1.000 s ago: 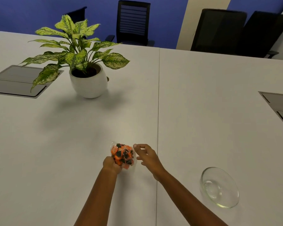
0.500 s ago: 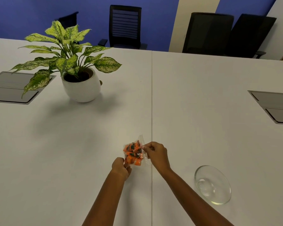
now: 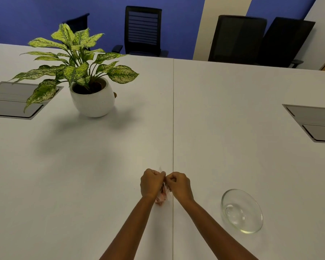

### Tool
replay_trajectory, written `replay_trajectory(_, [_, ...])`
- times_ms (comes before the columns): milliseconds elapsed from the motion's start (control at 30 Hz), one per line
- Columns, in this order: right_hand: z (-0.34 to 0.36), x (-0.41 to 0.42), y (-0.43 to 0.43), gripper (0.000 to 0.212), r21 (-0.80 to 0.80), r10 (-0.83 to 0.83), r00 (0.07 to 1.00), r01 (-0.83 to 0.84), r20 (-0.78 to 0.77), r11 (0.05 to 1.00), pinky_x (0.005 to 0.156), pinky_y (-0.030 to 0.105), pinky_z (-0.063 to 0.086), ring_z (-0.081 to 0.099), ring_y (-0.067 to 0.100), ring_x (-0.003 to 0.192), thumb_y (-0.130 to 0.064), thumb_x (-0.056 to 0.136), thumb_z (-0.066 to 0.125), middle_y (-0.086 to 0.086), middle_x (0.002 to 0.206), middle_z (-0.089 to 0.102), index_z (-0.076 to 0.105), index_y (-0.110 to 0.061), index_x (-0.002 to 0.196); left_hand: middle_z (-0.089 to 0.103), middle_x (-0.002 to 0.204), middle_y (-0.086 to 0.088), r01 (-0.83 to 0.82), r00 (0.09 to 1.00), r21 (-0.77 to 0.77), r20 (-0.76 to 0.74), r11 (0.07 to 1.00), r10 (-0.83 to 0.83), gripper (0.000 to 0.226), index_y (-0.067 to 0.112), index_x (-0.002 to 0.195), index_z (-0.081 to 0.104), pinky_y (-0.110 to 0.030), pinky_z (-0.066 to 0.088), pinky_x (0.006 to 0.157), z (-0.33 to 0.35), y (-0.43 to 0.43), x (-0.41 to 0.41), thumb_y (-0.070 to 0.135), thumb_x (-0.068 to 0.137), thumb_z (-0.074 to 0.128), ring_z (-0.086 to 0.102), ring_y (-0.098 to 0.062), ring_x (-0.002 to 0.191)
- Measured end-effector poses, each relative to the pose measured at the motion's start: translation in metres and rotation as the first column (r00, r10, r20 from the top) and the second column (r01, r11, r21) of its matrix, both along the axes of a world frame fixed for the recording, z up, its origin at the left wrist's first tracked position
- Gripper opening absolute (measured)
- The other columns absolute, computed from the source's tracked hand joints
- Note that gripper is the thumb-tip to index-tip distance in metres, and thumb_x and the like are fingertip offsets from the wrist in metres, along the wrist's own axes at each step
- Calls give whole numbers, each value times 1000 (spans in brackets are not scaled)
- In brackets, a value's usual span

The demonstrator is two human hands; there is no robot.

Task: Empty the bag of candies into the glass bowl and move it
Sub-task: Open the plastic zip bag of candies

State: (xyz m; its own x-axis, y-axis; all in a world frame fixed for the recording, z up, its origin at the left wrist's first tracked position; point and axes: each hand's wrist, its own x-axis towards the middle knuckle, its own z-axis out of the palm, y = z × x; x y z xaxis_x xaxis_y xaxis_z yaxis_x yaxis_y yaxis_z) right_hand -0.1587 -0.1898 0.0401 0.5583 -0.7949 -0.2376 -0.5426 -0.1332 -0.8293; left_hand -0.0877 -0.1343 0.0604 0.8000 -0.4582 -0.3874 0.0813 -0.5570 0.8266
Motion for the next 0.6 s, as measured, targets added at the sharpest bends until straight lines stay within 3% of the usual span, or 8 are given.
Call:
replay_trajectory(67, [-1, -1, 3, 19, -14, 20, 1000, -20, 2, 1000, 55, 14, 43, 52, 14, 58, -5, 88, 52, 22, 76, 65, 66, 8, 84, 38, 43, -2, 25, 998, 49, 49, 998, -28, 47, 12, 40, 34, -25, 36, 49, -1, 0, 0, 9, 81, 57, 37, -15, 41])
replay_trajectory(133, [-1, -1, 5, 17, -22, 41, 999, -41, 17, 999, 60, 19, 49, 57, 17, 63, -3, 88, 52, 22, 81, 68, 66, 6, 87, 34, 40, -1, 32, 996, 71, 85, 997, -38, 50, 14, 38, 31, -19, 28, 42, -2, 0, 0, 5, 82, 54, 32, -12, 38])
replay_trajectory(200, [0, -1, 5, 17, -22, 62, 997, -61, 38, 998, 67, 23, 53, 63, 23, 72, -3, 88, 52, 22, 89, 71, 67, 4, 90, 35, 40, -1, 32, 996, 55, 76, 998, -37, 50, 14, 38, 33, -19, 30, 44, -4, 0, 1, 2, 83, 52, 34, -12, 39])
replay_trajectory(333, [0, -5, 4, 15, -9, 38, 995, -38, 91, 999, 59, -1, 45, 60, 14, 78, -9, 88, 56, 10, 94, 68, 67, -1, 96, 44, 46, -4, -1, 1000, -4, -7, 1000, 1, 45, 10, 40, 43, -26, 45, 57, -9, 2, 6, -3, 82, 52, 48, -22, 50])
replay_trajectory(400, [1, -6, 3, 20, 62, -5, 993, -2, 117, 998, 70, 6, 50, 60, 14, 88, -11, 89, 55, 2, 97, 60, 62, -6, 107, 52, 54, -10, -9, 1000, -40, -17, 999, 9, 37, 6, 47, 50, -34, 52, 67, -11, 2, 7, -2, 83, 53, 54, -29, 60])
replay_trajectory(433, [2, -6, 2, 22, 104, -20, 993, 8, 115, 995, 77, 16, 53, 60, 17, 93, -13, 90, 54, 1, 99, 59, 59, -8, 111, 55, 58, -13, -6, 1000, -51, -6, 999, 6, 33, 5, 51, 53, -35, 52, 68, -12, 2, 5, -1, 83, 54, 55, -29, 62])
replay_trajectory(500, [4, -5, 1, 22, 142, -24, 995, 10, 94, 990, 87, 32, 55, 62, 21, 98, -15, 92, 50, 5, 102, 61, 59, -9, 112, 54, 55, -13, 4, 1000, -75, 24, 997, -2, 31, 5, 52, 54, -29, 46, 58, -12, 0, 2, 2, 83, 57, 52, -28, 56])
replay_trajectory(600, [6, -3, -1, 24, 162, -45, 995, 30, 94, 986, 89, 38, 55, 64, 26, 95, -20, 93, 50, 14, 104, 67, 63, -4, 104, 51, 50, -4, 12, 996, -94, 92, 995, -3, 36, 8, 51, 53, -16, 38, 48, -11, -2, -4, 7, 86, 60, 48, -18, 46])
